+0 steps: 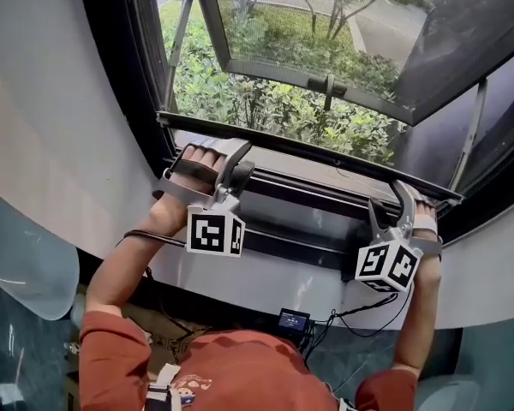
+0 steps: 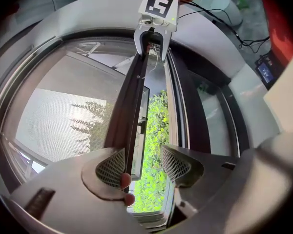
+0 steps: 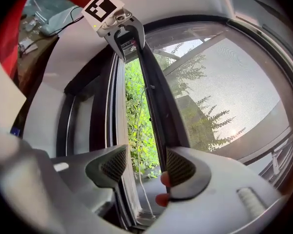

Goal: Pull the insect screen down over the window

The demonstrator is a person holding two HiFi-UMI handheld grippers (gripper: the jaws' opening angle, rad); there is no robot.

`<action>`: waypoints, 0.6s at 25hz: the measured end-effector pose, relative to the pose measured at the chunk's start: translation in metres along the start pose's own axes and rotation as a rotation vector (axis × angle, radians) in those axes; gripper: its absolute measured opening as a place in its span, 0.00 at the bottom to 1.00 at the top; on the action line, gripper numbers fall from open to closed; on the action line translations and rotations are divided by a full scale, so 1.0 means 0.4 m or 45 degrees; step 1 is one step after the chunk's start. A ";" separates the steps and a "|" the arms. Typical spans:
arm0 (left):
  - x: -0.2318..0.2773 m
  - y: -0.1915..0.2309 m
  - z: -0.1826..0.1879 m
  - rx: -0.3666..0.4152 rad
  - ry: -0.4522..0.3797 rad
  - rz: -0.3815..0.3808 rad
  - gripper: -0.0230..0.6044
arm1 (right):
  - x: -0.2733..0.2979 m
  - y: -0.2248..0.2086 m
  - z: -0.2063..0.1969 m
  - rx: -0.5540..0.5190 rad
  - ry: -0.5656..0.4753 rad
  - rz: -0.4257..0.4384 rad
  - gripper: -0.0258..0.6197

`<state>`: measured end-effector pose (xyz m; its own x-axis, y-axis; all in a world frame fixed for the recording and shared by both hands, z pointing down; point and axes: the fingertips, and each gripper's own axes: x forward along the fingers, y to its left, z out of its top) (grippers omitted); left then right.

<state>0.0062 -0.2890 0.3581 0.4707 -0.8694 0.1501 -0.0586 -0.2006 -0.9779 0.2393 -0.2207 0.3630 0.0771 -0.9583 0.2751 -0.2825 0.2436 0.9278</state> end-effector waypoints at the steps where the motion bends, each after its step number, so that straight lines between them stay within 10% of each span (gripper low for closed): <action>1: 0.001 -0.009 -0.001 0.001 -0.002 -0.010 0.41 | 0.002 0.008 -0.002 0.008 -0.003 0.008 0.43; 15: 0.000 -0.099 -0.017 0.008 0.031 -0.109 0.41 | 0.011 0.099 -0.019 0.036 0.026 0.100 0.44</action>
<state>0.0025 -0.2843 0.3978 0.4525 -0.8598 0.2366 -0.0138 -0.2720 -0.9622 0.2357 -0.2142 0.4028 0.0729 -0.9332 0.3518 -0.3151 0.3131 0.8959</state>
